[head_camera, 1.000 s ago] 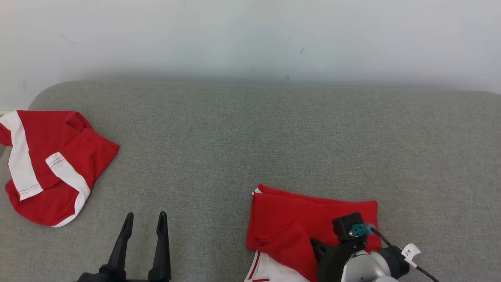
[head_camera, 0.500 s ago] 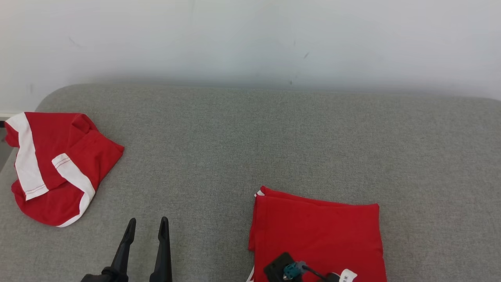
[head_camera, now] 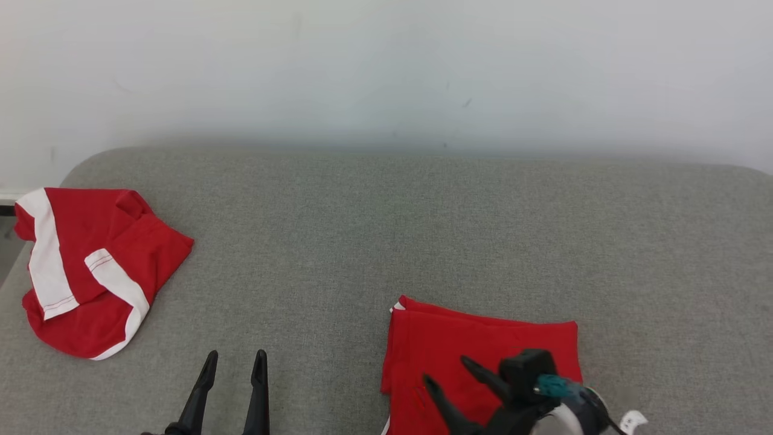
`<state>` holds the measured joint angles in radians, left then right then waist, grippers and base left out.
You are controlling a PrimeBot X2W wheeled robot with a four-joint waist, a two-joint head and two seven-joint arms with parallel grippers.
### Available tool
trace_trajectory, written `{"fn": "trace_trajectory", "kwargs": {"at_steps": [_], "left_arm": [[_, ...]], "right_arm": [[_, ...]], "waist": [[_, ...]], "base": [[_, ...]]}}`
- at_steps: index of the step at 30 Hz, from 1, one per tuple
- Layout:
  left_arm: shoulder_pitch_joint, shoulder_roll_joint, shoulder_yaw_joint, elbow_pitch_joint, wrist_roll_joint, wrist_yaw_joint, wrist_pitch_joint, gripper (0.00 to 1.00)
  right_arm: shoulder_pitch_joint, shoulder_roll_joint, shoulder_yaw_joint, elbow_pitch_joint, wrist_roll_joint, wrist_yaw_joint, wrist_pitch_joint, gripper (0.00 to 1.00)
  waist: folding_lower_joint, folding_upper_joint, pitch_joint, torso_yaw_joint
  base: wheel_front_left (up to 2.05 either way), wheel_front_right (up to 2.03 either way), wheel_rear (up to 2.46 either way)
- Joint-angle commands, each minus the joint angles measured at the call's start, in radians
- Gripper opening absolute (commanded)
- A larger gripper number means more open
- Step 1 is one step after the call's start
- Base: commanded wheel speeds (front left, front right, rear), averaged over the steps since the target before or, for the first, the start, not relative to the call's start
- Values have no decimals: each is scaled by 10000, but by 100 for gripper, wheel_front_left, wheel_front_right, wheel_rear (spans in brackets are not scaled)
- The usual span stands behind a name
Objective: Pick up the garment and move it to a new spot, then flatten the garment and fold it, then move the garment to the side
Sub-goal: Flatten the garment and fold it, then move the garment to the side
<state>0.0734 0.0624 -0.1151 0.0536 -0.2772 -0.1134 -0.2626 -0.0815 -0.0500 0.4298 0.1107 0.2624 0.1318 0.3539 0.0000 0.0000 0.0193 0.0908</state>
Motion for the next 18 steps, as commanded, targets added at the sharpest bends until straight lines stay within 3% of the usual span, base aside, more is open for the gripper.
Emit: {"fn": "trace_trajectory", "kwargs": {"at_steps": [1, 5, 12, 18], "left_arm": [[124, 9, 66, -22, 87, 21, -35, 100], [275, 19, 48, -79, 145, -25, -35, 100], [194, -28, 222, -48, 15, -85, -35, 100], [191, -51, 401, 162, -49, -84, -35, 100]], "right_arm": [[318, -10, -398, -192, -228, -22, -388, 100], [880, -6, -1454, -593, -733, -22, -1481, 100], [1257, 1, -3613, -631, -593, -22, -3201, 100], [1257, -8, -4650, -364, -779, -22, -4206, 100]], "waist": [[0, 0, -173, -116], [0, 0, -323, -315], [0, 0, -428, -656], [0, 0, -520, -847]], "base": [[0, 0, 0], [0, 0, 0], [0, 0, 0], [0, 0, 0]]}}
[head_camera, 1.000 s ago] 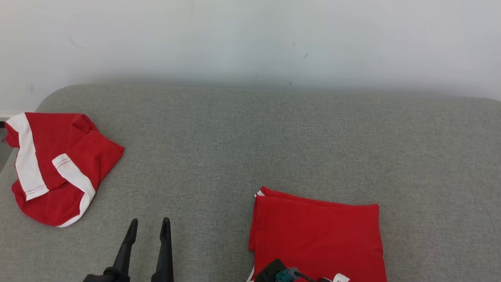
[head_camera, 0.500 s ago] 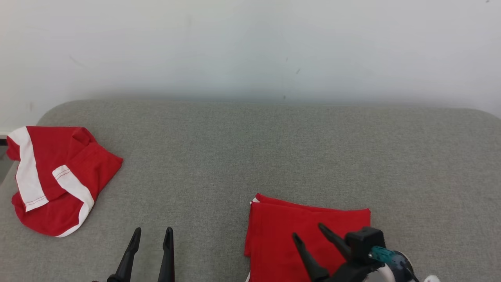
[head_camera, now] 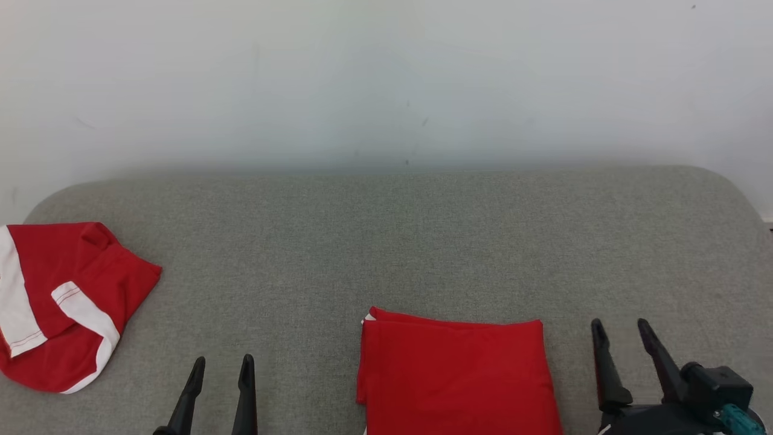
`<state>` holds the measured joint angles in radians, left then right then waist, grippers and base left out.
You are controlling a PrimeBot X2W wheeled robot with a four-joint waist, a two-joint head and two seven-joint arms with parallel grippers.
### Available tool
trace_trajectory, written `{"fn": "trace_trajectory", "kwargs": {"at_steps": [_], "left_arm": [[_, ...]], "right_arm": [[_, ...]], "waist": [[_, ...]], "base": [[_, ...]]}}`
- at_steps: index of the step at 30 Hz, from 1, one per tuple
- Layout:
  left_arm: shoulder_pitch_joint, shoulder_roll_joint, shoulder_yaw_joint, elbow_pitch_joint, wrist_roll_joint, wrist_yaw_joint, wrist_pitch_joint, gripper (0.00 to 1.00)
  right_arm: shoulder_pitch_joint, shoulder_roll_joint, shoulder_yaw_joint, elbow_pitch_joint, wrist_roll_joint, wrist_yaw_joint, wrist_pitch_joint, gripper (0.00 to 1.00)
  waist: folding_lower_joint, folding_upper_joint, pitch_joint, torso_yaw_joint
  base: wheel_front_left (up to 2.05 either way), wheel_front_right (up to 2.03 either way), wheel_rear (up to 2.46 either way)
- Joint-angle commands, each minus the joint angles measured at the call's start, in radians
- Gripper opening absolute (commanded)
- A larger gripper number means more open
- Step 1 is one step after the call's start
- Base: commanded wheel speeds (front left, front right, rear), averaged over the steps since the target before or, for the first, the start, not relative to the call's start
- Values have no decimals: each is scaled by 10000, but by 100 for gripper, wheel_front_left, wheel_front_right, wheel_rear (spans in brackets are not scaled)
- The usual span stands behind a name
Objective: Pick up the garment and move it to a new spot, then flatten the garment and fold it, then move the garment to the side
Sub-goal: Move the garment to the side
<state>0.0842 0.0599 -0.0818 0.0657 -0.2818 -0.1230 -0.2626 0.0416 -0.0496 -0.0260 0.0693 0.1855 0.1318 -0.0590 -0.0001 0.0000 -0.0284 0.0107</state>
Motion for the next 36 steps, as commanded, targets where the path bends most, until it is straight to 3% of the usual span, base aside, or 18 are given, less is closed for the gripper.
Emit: {"fn": "trace_trajectory", "kwargs": {"at_steps": [1, 7, 18, 36], "left_arm": [[98, -24, 112, 79, -13, 4, -35, 100], [242, 98, 381, 294, -33, -31, -35, 100], [658, 147, 928, 237, 82, -60, -35, 100], [708, -1, 865, 228, 229, -11, -35, 100]], "right_arm": [[50, -4, -205, 110, -125, -22, -198, 100], [113, -7, -627, 538, -416, -23, -573, 100], [-213, -12, -425, 1528, -203, -23, -557, 100], [-385, -10, -136, 1787, -154, -23, -277, 100]], "waist": [[1, 0, -62, -65], [1, 0, -136, -139], [1, 0, -316, -148], [1, 0, -293, -141]], "base": [[0, 0, 0], [0, 0, 0], [0, 0, 0], [0, 0, 0]]}}
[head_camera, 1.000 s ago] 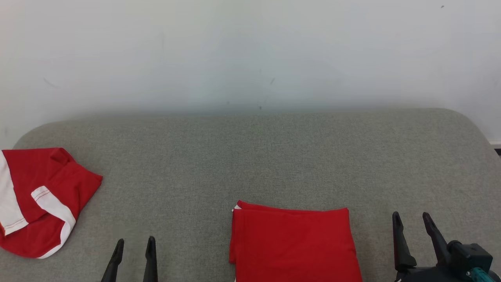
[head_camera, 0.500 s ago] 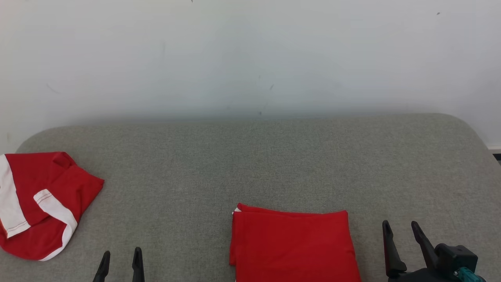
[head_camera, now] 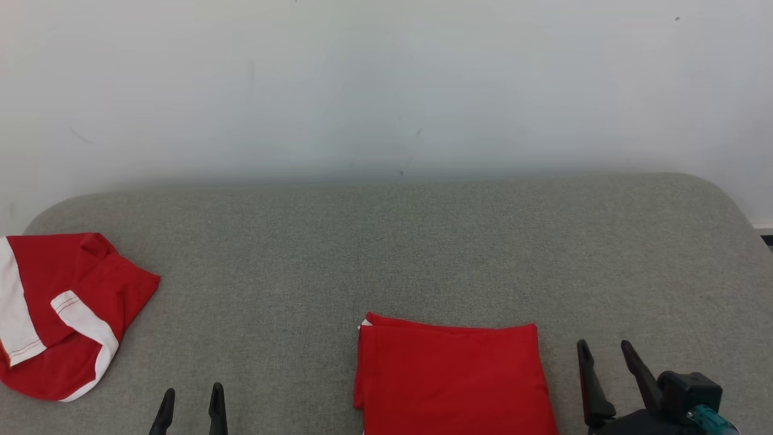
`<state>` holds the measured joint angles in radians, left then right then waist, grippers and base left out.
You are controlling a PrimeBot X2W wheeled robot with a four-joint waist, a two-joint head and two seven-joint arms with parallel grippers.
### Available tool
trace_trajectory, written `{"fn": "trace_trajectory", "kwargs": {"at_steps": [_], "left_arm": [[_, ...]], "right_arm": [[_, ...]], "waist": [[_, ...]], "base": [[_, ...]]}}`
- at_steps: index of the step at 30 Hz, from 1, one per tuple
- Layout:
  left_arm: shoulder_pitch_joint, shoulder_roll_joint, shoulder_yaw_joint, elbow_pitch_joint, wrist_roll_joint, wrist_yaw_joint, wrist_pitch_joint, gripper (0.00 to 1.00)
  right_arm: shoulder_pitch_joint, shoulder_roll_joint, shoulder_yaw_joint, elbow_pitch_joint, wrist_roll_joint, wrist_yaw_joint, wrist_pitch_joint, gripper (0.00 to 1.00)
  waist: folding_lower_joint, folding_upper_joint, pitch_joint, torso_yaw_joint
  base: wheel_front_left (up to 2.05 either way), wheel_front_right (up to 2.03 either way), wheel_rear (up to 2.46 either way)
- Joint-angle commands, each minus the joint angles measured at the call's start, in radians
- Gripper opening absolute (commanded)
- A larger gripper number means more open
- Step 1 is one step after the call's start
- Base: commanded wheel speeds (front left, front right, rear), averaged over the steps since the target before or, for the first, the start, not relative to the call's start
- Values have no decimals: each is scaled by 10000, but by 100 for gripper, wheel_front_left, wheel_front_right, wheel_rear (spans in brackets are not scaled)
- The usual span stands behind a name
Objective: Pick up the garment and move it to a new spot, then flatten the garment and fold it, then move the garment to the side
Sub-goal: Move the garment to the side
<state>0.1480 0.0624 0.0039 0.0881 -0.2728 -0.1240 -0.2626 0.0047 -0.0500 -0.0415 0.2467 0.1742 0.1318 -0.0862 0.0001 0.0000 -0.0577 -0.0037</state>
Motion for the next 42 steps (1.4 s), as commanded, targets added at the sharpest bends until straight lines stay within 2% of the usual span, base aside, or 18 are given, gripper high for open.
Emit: {"fn": "trace_trajectory", "kwargs": {"at_steps": [1, 5, 11, 12, 14, 17, 20, 29, 42], "left_arm": [[82, -34, 12, 1, 136, 0, -35, 100], [104, -50, -20, -32, 164, 14, -35, 100], [153, -63, -24, -78, 113, 64, -35, 100], [153, -63, -24, -78, 113, 64, -35, 100], [160, -66, -57, -52, 59, 60, -35, 100], [107, -62, -121, -41, 55, 55, -35, 100], [14, -49, -185, -30, 88, 49, -35, 100], [-168, 71, -357, 42, 112, 32, -19, 100], [-358, 128, -512, 56, 32, 62, -13, 100]], "right_arm": [[-27, -6, 62, 16, -10, -23, 91, 100], [-41, -8, 135, 57, 92, -23, 830, 100], [-82, -6, 4, -44, 623, -23, 3470, 100], [-82, -6, 4, -44, 623, -23, 3470, 100], [-169, -16, -203, -149, 852, -23, 4457, 100], [-337, 0, -359, -337, 849, -23, 5685, 100], [-486, -6, -476, -587, 667, -23, 6472, 100], [-758, -5, -652, -446, 503, -23, 7879, 100], [-1667, 1, 37, 1519, 524, -23, 8078, 100]], "waist": [[-1, 0, 4, 5], [-1, 0, 29, 27], [-1, 0, 68, 4], [-1, 0, 68, 4], [-1, 0, 87, -7], [-1, 0, 135, 18], [-1, 0, 185, 103], [-1, 0, 359, 493], [-1, 0, 742, 905]], "base": [[0, 0, 0], [0, 0, 0], [0, 0, 0], [0, 0, 0], [0, 0, 0], [0, 0, 0], [0, 0, 0], [0, 0, 0], [0, 0, 0]]}}
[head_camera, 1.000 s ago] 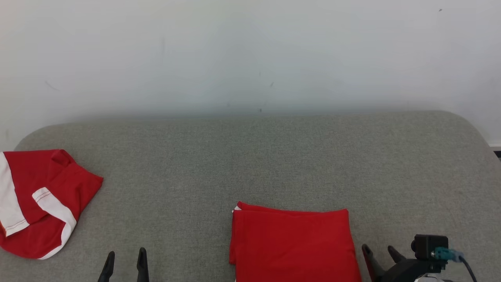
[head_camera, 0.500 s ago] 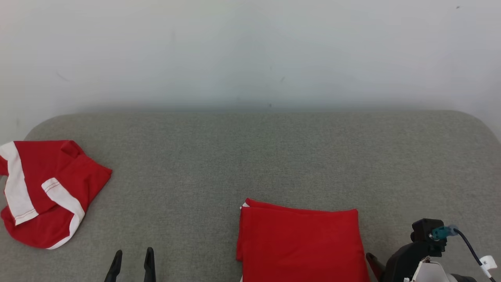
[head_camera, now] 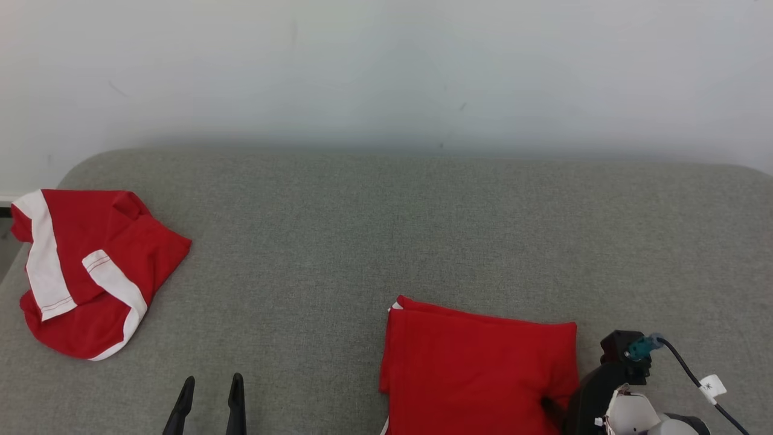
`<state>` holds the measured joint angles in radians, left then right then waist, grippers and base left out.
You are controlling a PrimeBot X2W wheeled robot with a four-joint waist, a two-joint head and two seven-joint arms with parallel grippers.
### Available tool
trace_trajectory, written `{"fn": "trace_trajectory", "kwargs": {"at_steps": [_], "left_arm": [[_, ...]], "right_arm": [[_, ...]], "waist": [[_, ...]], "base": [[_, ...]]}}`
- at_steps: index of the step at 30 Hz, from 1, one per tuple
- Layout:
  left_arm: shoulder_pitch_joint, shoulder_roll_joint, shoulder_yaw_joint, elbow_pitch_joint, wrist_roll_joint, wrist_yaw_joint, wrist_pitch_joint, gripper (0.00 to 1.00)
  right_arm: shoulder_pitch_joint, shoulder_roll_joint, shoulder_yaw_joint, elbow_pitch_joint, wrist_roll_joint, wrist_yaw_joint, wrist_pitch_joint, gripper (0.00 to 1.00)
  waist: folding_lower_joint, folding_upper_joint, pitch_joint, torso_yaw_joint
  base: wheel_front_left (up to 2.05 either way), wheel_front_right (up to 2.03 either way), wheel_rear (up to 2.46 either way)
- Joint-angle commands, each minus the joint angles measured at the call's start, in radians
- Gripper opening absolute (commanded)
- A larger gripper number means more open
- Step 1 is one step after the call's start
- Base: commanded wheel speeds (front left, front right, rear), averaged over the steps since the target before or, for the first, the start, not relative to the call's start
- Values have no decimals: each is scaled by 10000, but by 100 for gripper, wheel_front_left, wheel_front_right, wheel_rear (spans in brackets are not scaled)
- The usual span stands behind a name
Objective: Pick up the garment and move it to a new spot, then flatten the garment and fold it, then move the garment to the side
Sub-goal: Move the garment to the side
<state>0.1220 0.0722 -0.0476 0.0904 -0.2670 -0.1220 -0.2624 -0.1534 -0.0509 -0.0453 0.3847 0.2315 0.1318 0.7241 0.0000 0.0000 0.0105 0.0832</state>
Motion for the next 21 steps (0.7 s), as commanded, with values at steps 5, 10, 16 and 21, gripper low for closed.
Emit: {"fn": "trace_trajectory", "kwargs": {"at_steps": [5, 10, 16, 21], "left_arm": [[-258, 20, -57, 87, -60, 41, -21, 100], [-305, 1, -103, 128, -47, 45, -26, 100], [-381, 23, -51, 70, -94, 60, -30, 100], [-561, 87, -39, -96, -75, 39, -33, 100]], "right_arm": [[-438, 34, 377, 782, -252, -23, -182, 100], [-639, 32, 318, 1213, -570, -23, -246, 27], [-962, -11, 117, 1075, -1373, -26, -470, 0], [-1536, -143, -768, 408, -3052, -32, -427, 0]], "waist": [[0, 0, 178, 86], [0, 0, 247, 76], [0, 0, 405, -42], [0, 0, 833, -278]], "base": [[0, 0, 0], [0, 0, 0], [0, 0, 0], [0, 0, 0]]}}
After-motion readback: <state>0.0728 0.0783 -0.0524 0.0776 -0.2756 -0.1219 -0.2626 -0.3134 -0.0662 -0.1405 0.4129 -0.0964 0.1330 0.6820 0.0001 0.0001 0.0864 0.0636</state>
